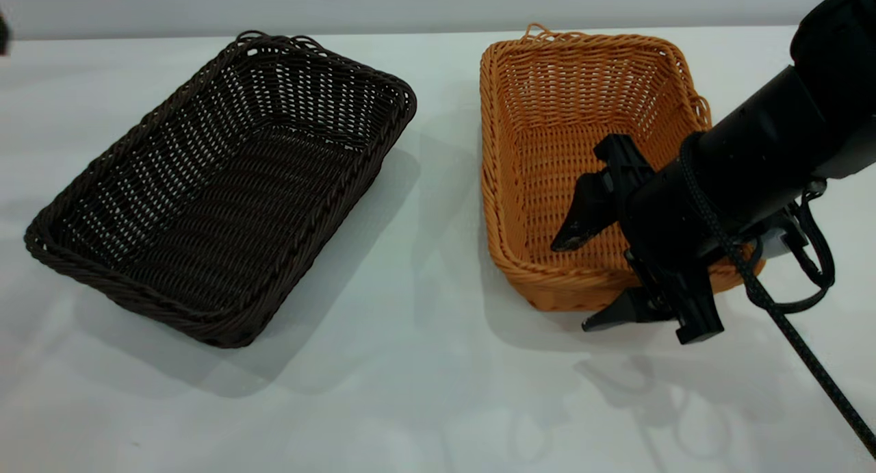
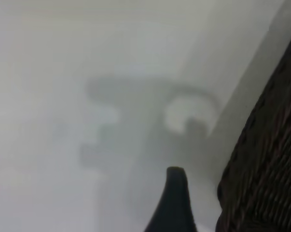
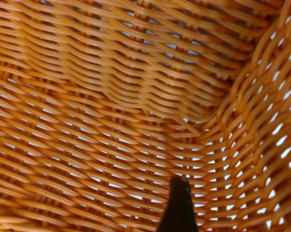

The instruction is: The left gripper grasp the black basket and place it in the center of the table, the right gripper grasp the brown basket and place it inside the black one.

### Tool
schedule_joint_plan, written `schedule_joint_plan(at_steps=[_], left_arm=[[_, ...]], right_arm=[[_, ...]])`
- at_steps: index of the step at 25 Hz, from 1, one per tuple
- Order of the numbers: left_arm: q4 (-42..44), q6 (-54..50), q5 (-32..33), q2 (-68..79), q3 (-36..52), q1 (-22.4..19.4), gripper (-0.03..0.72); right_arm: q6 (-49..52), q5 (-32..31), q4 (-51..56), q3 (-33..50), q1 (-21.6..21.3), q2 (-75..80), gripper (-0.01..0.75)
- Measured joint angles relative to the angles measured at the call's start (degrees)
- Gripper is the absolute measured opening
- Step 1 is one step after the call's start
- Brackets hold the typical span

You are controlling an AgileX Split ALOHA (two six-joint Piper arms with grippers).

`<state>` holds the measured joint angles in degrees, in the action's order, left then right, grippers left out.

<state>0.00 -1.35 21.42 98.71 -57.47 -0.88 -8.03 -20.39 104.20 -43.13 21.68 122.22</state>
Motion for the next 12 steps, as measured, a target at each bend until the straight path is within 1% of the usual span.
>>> schedule_joint_plan(at_steps=[5,7,9,12], left_arm=[[0.00,2.59,2.05,10.41,-7.66,5.38,0.580],[0.00,3.85,2.69,15.10,-11.13,6.92,0.580],[0.00,4.48,3.19,18.77,-14.24,7.77,0.580],[0.00,4.75,3.32,24.71,-18.52,7.98,0.580]], right_arm=[[0.00,-0.01,0.00,0.00,0.00,0.00,0.526],[-0.21,-0.01,0.00,0.00,0.00,0.00,0.526],[-0.60,-0.01,0.00,0.00,0.00,0.00,0.526],[-0.93,-0.01,0.00,0.00,0.00,0.00,0.526]])
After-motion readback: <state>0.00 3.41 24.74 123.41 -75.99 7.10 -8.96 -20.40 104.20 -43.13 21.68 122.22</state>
